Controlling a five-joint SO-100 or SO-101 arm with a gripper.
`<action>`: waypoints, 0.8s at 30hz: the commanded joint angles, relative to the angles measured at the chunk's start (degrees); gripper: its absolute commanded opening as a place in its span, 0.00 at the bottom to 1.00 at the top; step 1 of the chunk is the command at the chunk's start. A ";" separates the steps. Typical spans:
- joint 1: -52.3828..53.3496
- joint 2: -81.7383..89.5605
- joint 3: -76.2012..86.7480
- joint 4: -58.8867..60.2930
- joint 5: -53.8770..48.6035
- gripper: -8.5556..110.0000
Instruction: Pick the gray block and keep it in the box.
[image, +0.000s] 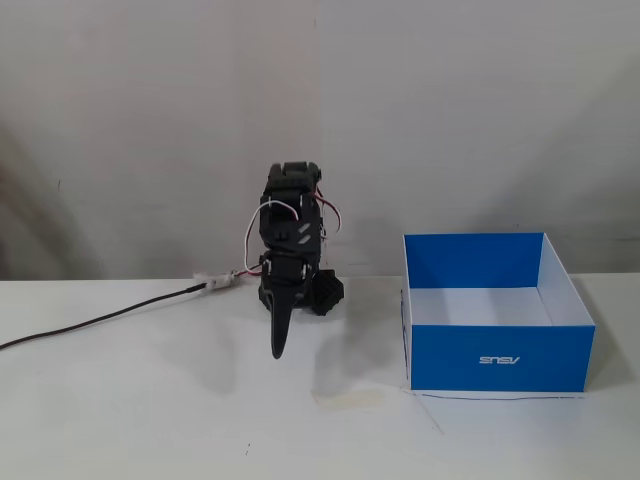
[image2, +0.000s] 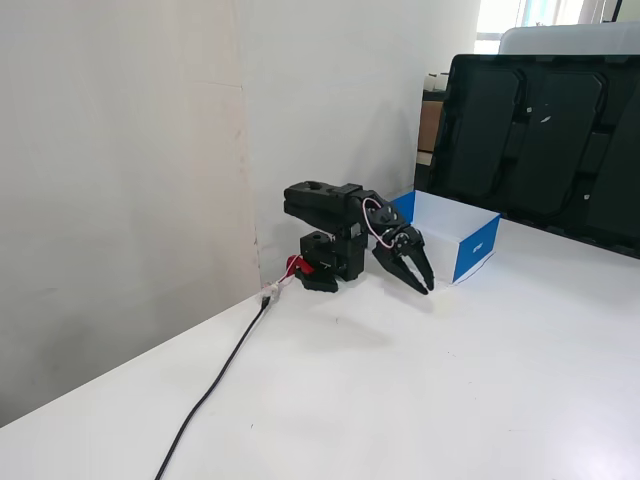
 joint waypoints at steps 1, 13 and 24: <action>-0.88 16.70 3.52 5.19 -2.29 0.07; -0.62 24.79 7.03 11.16 -2.72 0.07; -0.79 24.79 7.03 11.16 -2.99 0.07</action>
